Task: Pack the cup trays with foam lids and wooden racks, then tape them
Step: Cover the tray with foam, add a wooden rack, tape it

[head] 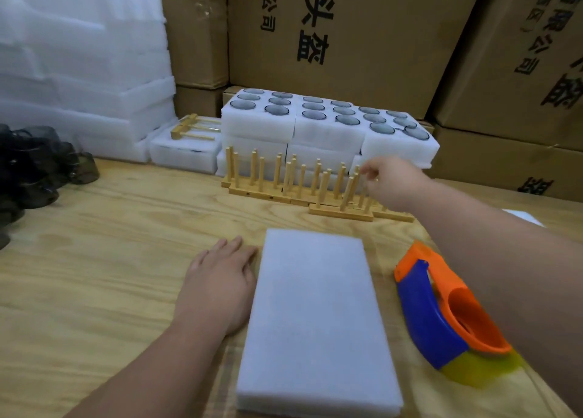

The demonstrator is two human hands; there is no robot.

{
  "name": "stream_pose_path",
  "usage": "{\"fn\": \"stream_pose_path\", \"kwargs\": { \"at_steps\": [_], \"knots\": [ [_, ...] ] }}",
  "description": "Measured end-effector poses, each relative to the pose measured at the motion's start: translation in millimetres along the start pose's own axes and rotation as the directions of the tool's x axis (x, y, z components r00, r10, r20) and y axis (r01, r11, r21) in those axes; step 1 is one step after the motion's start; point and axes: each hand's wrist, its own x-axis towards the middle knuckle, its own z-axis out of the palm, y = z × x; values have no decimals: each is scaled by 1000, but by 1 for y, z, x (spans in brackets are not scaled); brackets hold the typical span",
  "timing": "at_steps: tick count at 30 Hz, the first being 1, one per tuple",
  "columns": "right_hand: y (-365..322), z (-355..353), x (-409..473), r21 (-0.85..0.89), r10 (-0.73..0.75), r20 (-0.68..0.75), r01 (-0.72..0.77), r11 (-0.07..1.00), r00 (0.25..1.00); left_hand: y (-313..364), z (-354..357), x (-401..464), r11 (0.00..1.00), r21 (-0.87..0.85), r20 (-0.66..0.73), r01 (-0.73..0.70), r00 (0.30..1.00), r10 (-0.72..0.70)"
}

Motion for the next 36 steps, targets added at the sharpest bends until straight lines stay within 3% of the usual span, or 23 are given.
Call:
{"fn": "stream_pose_path", "kwargs": {
  "at_steps": [5, 10, 15, 20, 24, 29, 33, 36],
  "knots": [
    [-12, 16, 12, -149, -56, 108, 72, 986, 993, -1, 2, 1, 999, -31, -14, 15, 1000, -15],
    [-22, 24, 18, -241, -38, 83, 57, 969, 996, -1, 3, 1, 999, -28, -21, 14, 1000, -15],
    [-31, 20, 14, -404, -50, 151, 108, 908, 987, 0, 2, 1, 999, -51, -25, 19, 999, -20],
    [-30, -3, 2, -378, -51, 124, 94, 921, 991, -2, 3, 1, 998, -53, -29, 17, 999, -19],
    [-28, -31, -20, -212, -85, -8, 82, 974, 996, -2, 4, 1, 999, -44, -28, 12, 1000, -13],
    [-28, -56, -64, 198, -23, -114, 46, 979, 993, -1, 3, 1, 999, -41, -25, 10, 1000, -11],
    [-31, -56, -105, 563, 69, -85, -10, 826, 994, 1, 0, 1, 999, -49, -24, 13, 1000, -14],
    [-36, -45, -133, 724, 74, -18, -38, 689, 997, 2, -1, -1, 998, -60, -15, 12, 1000, -13]
  ]
}}
